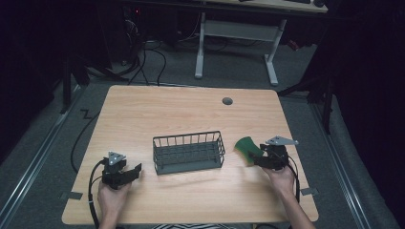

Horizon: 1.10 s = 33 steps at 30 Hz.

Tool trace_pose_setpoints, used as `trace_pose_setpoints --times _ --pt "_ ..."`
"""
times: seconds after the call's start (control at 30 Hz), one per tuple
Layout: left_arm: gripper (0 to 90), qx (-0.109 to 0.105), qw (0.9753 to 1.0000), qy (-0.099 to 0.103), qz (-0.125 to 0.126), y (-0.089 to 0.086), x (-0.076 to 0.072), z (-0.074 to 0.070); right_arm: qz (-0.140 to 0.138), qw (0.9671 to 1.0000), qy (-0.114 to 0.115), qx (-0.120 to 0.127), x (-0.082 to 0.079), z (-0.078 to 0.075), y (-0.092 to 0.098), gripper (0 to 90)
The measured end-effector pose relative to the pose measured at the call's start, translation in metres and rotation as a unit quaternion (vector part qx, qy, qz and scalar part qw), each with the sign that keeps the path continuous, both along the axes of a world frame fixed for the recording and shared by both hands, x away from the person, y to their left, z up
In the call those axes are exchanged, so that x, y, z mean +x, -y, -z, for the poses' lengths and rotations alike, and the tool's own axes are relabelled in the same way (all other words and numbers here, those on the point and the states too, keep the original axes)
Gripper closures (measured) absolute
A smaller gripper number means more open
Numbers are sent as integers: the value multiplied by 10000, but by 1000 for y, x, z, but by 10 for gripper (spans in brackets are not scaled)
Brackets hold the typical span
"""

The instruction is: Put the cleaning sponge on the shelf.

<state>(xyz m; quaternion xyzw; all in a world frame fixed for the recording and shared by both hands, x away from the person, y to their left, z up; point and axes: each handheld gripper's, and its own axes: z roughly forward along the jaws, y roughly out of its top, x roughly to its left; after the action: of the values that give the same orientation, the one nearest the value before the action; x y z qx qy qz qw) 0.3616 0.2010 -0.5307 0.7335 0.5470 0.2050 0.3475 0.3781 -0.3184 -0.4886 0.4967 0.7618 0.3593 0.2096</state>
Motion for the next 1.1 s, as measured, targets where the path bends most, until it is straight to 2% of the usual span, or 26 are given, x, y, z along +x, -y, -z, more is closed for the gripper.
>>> trace_pose_setpoints --times 0.13,0.3,0.63,0.73,0.83,1.1 --pt "351 228 9997 8 -63 0 8 2 68 9999 -102 -94 11 5 1 290" --pt "339 325 9994 130 -64 0 10 5 102 9996 -139 -223 23 7 -5 254" --pt "322 316 9993 167 -53 0 10 6 -23 9983 -481 -332 41 18 -15 213" --pt "322 312 9994 166 -55 0 10 6 -87 9973 -610 -390 44 24 -15 214" --pt "322 300 9994 161 -61 0 10 6 -115 9964 -699 -459 45 29 -17 253" --pt "322 285 9994 161 -59 0 10 6 -89 9962 -657 -557 42 28 -18 290"
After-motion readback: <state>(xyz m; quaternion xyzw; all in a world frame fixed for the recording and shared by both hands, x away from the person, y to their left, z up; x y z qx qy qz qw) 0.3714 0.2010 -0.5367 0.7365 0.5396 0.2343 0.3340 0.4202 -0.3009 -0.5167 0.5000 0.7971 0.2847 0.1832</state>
